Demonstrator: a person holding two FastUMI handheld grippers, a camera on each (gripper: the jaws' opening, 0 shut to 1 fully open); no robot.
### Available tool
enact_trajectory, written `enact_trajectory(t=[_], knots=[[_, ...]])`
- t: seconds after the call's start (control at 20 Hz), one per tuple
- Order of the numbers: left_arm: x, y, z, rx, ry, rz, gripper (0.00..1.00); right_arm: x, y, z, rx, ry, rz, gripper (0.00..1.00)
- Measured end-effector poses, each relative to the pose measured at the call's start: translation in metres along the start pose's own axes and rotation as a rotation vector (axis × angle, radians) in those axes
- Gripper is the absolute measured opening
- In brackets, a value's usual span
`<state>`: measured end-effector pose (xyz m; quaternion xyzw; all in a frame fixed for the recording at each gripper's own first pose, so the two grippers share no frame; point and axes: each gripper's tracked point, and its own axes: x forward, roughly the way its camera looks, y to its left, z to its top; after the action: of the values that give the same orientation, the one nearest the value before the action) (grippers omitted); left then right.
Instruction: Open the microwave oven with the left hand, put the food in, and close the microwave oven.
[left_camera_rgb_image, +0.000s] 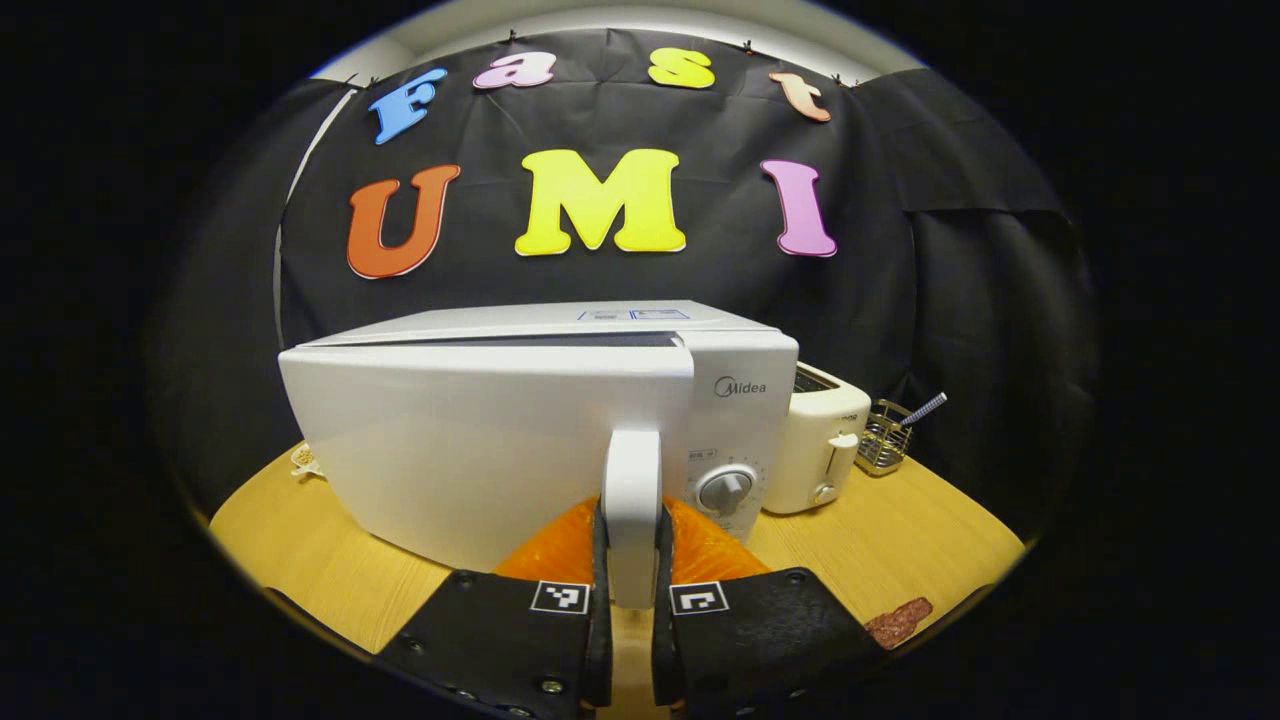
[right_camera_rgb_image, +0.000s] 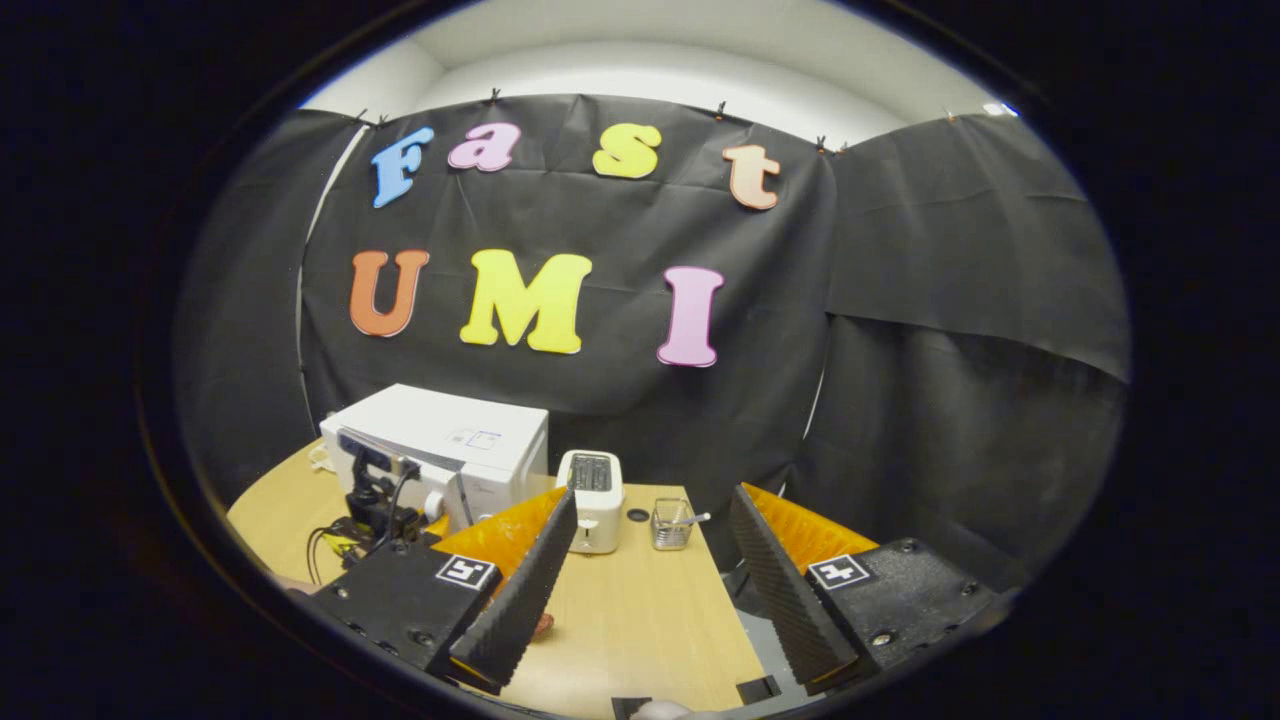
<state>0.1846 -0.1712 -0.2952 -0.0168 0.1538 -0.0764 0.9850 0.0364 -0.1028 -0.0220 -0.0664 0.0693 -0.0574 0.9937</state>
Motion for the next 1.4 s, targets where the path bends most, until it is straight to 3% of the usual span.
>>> enact_trajectory(t=[0.15,0.2,0.25,0.45,0.85,0.9,0.95,1.0,1.05,1.1,1.15,1.25,1.3,1.35,1.4], knots=[[-0.040,0.014,-0.012,0.016,0.021,-0.008,0.15,-0.004,0.014,-0.006,-0.003,0.011,0.026,0.98],[-0.054,0.022,-0.016,0.017,0.024,-0.003,0.16,-0.007,0.021,-0.008,0.000,0.015,0.042,0.91],[-0.067,0.030,-0.021,0.025,0.037,0.001,0.15,-0.009,0.029,-0.007,0.004,0.018,0.059,0.98],[-0.118,0.069,-0.037,0.041,0.064,0.032,0.15,-0.018,0.064,-0.005,0.010,0.012,0.123,0.99],[-0.192,0.177,-0.064,0.042,0.110,0.202,0.15,-0.046,0.135,-0.012,0.015,0.014,0.236,0.99],[-0.198,0.188,-0.068,0.032,0.114,0.211,0.14,-0.049,0.140,-0.013,0.015,0.016,0.242,0.91],[-0.204,0.196,-0.070,0.021,0.114,0.215,0.14,-0.052,0.146,-0.014,0.015,0.019,0.248,0.99],[-0.207,0.205,-0.071,0.010,0.113,0.216,0.14,-0.055,0.151,-0.015,0.017,0.021,0.256,0.99],[-0.210,0.211,-0.071,-0.003,0.105,0.207,0.14,-0.057,0.157,-0.016,0.016,0.023,0.262,0.91],[-0.212,0.217,-0.071,-0.011,0.101,0.199,0.14,-0.058,0.161,-0.016,0.008,0.019,0.264,0.91],[-0.214,0.223,-0.074,-0.010,0.104,0.196,0.14,-0.060,0.166,-0.014,-0.003,0.014,0.266,0.99],[-0.219,0.233,-0.075,-0.032,0.118,0.180,0.13,-0.065,0.175,-0.015,-0.004,0.014,0.277,0.99],[-0.221,0.238,-0.074,-0.040,0.120,0.177,0.13,-0.066,0.178,-0.015,-0.004,0.012,0.279,0.91],[-0.222,0.241,-0.075,-0.040,0.125,0.172,0.12,-0.067,0.179,-0.016,-0.008,0.015,0.281,0.91],[-0.223,0.242,-0.075,-0.044,0.125,0.157,0.12,-0.068,0.181,-0.018,-0.009,0.017,0.284,0.99]])
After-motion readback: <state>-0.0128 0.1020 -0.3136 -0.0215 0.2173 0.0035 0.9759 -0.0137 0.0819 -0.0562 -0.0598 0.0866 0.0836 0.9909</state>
